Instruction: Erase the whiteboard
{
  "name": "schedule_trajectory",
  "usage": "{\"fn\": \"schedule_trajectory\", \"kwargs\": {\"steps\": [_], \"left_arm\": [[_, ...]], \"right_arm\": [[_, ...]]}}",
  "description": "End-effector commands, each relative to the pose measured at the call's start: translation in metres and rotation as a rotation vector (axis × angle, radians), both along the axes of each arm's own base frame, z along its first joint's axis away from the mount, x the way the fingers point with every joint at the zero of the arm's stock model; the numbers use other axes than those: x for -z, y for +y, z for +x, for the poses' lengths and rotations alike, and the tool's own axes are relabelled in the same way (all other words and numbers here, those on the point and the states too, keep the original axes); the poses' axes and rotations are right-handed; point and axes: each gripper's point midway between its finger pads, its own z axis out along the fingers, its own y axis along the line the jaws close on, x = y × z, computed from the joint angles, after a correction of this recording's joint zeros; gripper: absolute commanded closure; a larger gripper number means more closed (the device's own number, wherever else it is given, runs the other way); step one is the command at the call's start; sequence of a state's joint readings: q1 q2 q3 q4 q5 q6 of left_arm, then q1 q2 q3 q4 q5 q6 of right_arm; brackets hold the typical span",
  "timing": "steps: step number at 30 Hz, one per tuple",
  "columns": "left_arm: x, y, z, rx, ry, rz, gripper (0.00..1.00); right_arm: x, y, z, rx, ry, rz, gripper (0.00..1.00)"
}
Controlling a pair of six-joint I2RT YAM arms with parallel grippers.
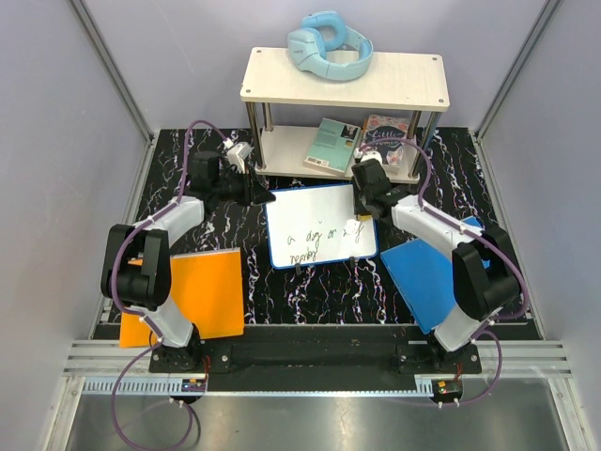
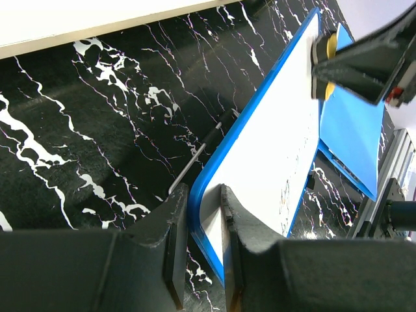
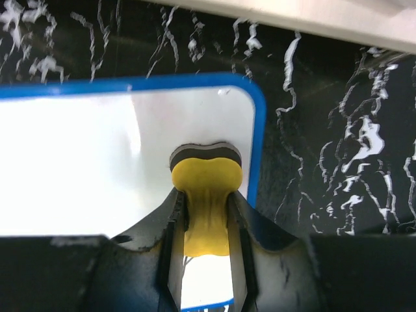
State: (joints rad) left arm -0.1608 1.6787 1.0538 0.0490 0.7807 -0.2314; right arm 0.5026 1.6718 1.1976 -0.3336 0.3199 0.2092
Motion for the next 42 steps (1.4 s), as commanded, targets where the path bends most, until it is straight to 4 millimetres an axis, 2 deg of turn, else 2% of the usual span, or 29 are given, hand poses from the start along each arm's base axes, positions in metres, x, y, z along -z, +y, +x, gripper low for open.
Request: {"fn": "schedule_trajectory", "kwargs": {"steps": [1,3,5,6,13,18,24,28,29,31,32,34,35,36,37,38,39,41,42], "left_arm": [[0.011,0.002,0.005,-0.014,-0.036,0.085,1.0],[0.011,0.002,0.005,-0.015,-0.033,0.084,1.0],[0.012,0.002,0.005,-0.015,-0.03,0.084,1.0],[0.012,0.001,0.005,-0.013,-0.03,0.084,1.0],[0.011,0.0,0.006,-0.011,-0.029,0.074,1.0],[0.013,0.0,0.006,-0.008,-0.019,0.074,1.0],[0.013,0.0,0.004,-0.005,-0.021,0.075,1.0],[0.012,0.0,0.004,-0.003,-0.022,0.073,1.0],[0.012,0.0,0.004,-0.001,-0.022,0.072,1.0],[0.012,-0.001,0.004,0.001,-0.021,0.071,1.0],[0.011,-0.001,0.004,0.001,-0.023,0.07,1.0],[0.011,-0.002,0.003,0.003,-0.022,0.071,1.0],[0.01,-0.004,0.002,0.01,-0.025,0.072,1.0],[0.01,-0.003,0.003,0.007,-0.028,0.074,1.0],[0.011,-0.004,0.002,0.008,-0.025,0.076,1.0],[0.01,-0.004,0.002,0.01,-0.025,0.075,1.0],[0.01,-0.004,0.002,0.01,-0.025,0.075,1.0],[0.01,-0.004,0.002,0.01,-0.025,0.075,1.0],[0.011,-0.003,0.002,0.009,-0.023,0.074,1.0]], "right_arm": [[0.017,0.019,-0.028,-0.17,0.074,0.063,1.0],[0.029,0.023,-0.038,-0.203,0.091,0.094,1.0],[0.029,0.022,-0.042,-0.204,0.077,0.097,1.0],[0.037,0.02,-0.046,-0.204,0.08,0.098,1.0],[0.043,0.017,-0.062,-0.232,0.049,0.109,1.0],[0.045,0.03,-0.07,-0.267,0.027,0.093,1.0],[0.069,0.051,-0.083,-0.294,0.078,0.103,1.0],[0.074,0.071,-0.087,-0.335,0.073,0.123,1.0],[0.069,0.084,-0.087,-0.358,0.06,0.128,1.0],[0.072,0.098,-0.086,-0.381,0.065,0.118,1.0],[0.062,0.114,-0.082,-0.407,0.047,0.123,1.0],[0.068,0.129,-0.08,-0.426,0.06,0.097,1.0],[0.056,0.142,-0.071,-0.435,0.037,0.098,1.0],[0.066,0.153,-0.075,-0.462,0.06,0.076,1.0],[0.065,0.16,-0.073,-0.468,0.058,0.066,1.0],[0.055,0.172,-0.068,-0.479,0.049,0.059,1.0],[0.066,0.181,-0.072,-0.501,0.076,0.035,1.0],[0.062,0.194,-0.068,-0.516,0.07,-0.016,1.0],[0.073,0.197,-0.07,-0.522,0.091,-0.044,1.0]]}}
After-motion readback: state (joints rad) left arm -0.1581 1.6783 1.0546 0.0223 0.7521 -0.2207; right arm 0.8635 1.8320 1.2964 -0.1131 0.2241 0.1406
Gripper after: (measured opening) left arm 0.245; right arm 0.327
